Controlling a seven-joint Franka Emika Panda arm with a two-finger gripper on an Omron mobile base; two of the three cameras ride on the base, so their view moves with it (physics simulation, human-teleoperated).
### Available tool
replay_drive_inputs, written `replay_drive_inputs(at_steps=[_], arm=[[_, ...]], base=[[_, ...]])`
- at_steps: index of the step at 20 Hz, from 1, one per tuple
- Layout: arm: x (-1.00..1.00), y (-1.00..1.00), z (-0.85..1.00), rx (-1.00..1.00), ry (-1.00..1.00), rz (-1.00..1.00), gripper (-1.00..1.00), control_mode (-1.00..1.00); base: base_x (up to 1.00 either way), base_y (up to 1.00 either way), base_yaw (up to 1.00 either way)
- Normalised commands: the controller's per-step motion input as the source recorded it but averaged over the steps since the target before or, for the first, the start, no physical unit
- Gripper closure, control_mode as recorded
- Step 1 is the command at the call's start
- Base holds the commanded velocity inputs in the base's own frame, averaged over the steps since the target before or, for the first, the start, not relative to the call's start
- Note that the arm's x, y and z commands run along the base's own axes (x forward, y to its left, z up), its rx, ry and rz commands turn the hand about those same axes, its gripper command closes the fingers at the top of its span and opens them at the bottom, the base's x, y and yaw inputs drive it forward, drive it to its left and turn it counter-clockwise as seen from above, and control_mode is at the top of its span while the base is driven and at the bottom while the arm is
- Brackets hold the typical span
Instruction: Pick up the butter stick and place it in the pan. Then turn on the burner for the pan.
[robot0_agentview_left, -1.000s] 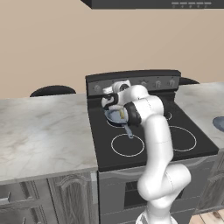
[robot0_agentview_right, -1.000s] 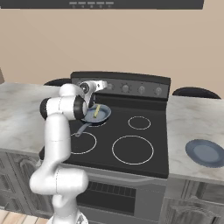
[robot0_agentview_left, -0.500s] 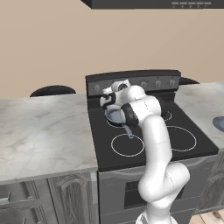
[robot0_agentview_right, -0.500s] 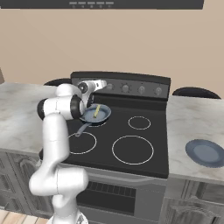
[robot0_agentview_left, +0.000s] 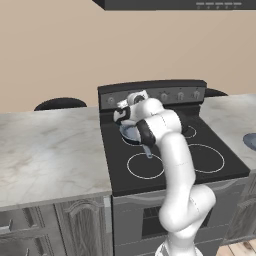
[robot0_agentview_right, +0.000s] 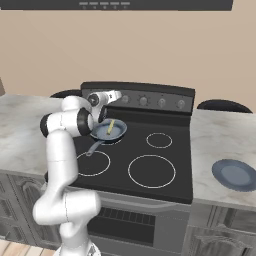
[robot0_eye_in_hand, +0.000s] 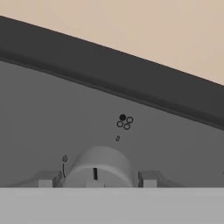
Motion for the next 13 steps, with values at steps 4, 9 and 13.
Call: replay_drive_inputs(at_steps=[4, 9, 13], arm=[[0.00, 0.00, 0.00, -0.04, 0.00, 0.00, 1.00, -1.00], [0.00, 0.00, 0.00, -0.04, 0.00, 0.00, 1.00, -1.00], [0.00, 0.00, 0.00, -0.08, 0.00, 0.00, 1.00, -1.00]], base=[[0.00, 0.00, 0.00], [0.00, 0.00, 0.00], [0.00, 0.00, 0.00]])
